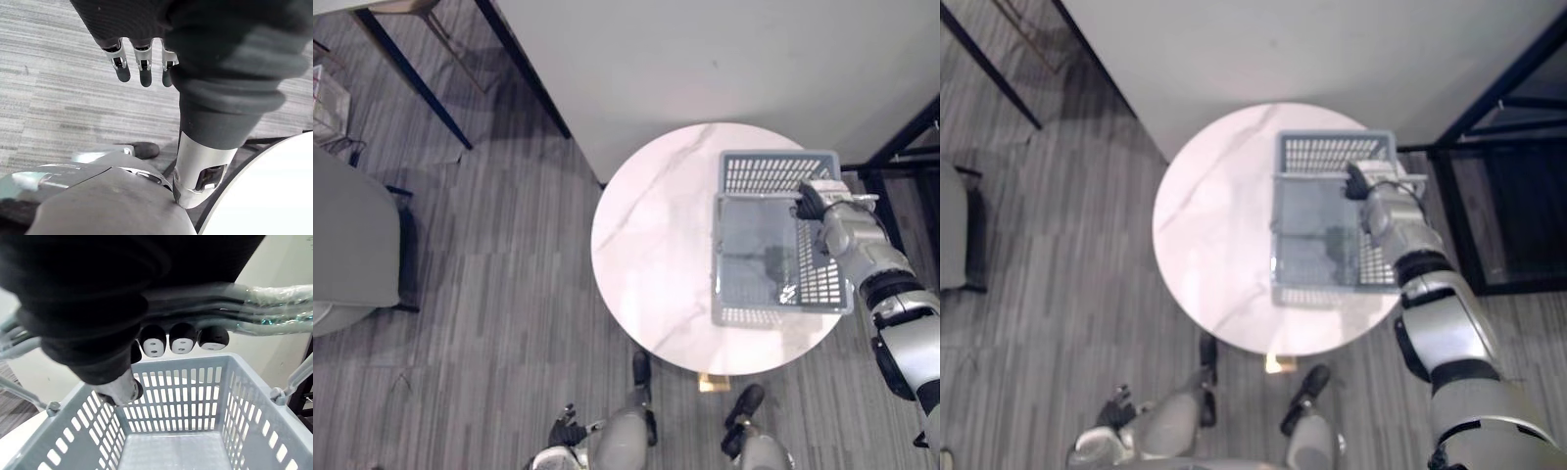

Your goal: Pick vegetable in the basket

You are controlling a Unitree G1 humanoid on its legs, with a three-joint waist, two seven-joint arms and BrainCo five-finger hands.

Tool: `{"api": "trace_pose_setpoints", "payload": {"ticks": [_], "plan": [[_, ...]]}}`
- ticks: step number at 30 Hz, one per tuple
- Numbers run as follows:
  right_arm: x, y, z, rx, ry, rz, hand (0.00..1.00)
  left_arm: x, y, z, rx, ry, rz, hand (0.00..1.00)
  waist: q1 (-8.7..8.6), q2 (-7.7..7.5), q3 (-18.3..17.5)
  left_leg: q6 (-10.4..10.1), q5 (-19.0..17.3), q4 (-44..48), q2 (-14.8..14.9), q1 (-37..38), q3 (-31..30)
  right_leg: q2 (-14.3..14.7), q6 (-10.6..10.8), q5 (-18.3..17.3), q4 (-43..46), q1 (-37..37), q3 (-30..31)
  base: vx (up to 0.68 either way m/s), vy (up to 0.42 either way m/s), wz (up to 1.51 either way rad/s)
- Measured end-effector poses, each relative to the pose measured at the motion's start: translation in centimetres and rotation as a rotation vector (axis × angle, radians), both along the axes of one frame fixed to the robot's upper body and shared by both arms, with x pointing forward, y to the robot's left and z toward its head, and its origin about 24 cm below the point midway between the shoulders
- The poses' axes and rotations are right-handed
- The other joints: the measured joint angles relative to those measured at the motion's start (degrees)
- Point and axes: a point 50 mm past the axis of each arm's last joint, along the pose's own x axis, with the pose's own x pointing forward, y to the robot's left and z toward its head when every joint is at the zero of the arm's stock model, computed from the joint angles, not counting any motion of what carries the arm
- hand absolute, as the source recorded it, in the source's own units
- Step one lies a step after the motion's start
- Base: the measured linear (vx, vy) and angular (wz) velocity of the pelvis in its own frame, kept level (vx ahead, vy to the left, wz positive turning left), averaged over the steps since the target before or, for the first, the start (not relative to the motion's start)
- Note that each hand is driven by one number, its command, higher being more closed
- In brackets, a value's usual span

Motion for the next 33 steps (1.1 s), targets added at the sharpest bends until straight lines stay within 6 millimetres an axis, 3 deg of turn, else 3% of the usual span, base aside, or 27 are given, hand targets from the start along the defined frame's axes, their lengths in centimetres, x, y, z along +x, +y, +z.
{"api": "trace_pose_setpoints", "payload": {"ticks": [3, 5, 8, 11, 15, 23, 27, 33], "plan": [[-0.9, 1.4, -1.3, -0.014, 0.013, 0.082, 1.00, 0.0, 0.0, 0.0, -0.001, -0.001, 0.000, 0.00, -0.49, -0.30, -0.13, -0.41, -0.32, 0.00, 0.08, 1.38, 1.35, -0.03, 0.09, 0.08, 0.17, 0.27, 1.58, 0.00, -0.007, -0.24], [-2.1, 2.3, -2.5, -0.018, 0.029, 0.149, 1.00, 0.0, 0.2, 0.0, 0.003, 0.001, -0.004, 0.00, -1.87, -0.61, -0.26, -0.69, -0.54, 0.00, 0.16, 2.57, 1.64, -0.02, 0.10, 0.08, 0.17, 1.16, 2.06, 0.01, -0.002, -0.15], [-4.3, 2.5, -4.4, -0.045, 0.075, 0.237, 1.00, -0.2, 0.7, 0.1, 0.016, 0.004, -0.004, 0.00, -2.60, -2.12, -1.16, -0.92, -0.74, 0.01, 0.25, 4.68, 2.98, 0.04, 0.15, 0.11, 0.12, 2.13, 3.67, 0.00, 0.001, -0.23], [-6.7, 2.0, -6.0, -0.074, 0.131, 0.304, 1.00, -1.1, 1.6, 0.0, 0.034, 0.029, 0.009, 0.00, -4.21, -4.40, -4.29, -0.94, -0.78, 0.01, 0.36, 5.68, 3.66, 0.20, 0.17, 0.12, 0.02, 2.28, 5.06, -0.01, 0.000, -0.20], [-9.8, -0.1, -7.7, -0.105, 0.199, 0.309, 1.00, -1.9, 2.0, -0.1, 0.055, 0.052, -0.007, 0.00, -4.91, -5.76, -8.33, -1.03, -0.93, 0.00, 0.65, 6.76, 4.85, 0.60, 0.08, 0.40, -0.20, 2.28, 6.64, -0.03, 0.001, -0.18], [-14.7, -4.5, -11.0, -0.071, 0.347, 0.173, 1.00, -4.1, 2.0, -0.6, 0.071, 0.118, -0.040, 0.00, -6.33, -4.31, -12.69, -0.69, -2.98, -0.18, 1.41, 8.61, 7.67, 1.96, 0.19, 1.80, -2.17, 2.29, 10.59, -0.08, 0.005, -0.25], [-18.0, -6.7, -13.4, -0.047, 0.459, 0.088, 1.00, -5.2, 1.4, -1.0, 0.055, 0.146, -0.042, 0.00, -7.41, -2.80, -14.56, -0.89, -3.60, -0.34, 1.34, 9.41, 9.19, 2.26, 0.19, 1.79, -2.87, 2.26, 13.15, -0.06, 0.011, -0.20], [-22.3, -10.7, -16.9, 0.058, 0.573, -0.197, 1.00, -6.3, 1.2, -1.3, 0.056, 0.183, -0.069, 0.00, -7.96, -1.30, -16.55, -1.11, -4.59, -0.35, 1.55, 11.03, 10.97, 2.83, 0.23, 1.81, -3.28, 3.17, 15.51, -0.01, -0.001, -0.16]]}}
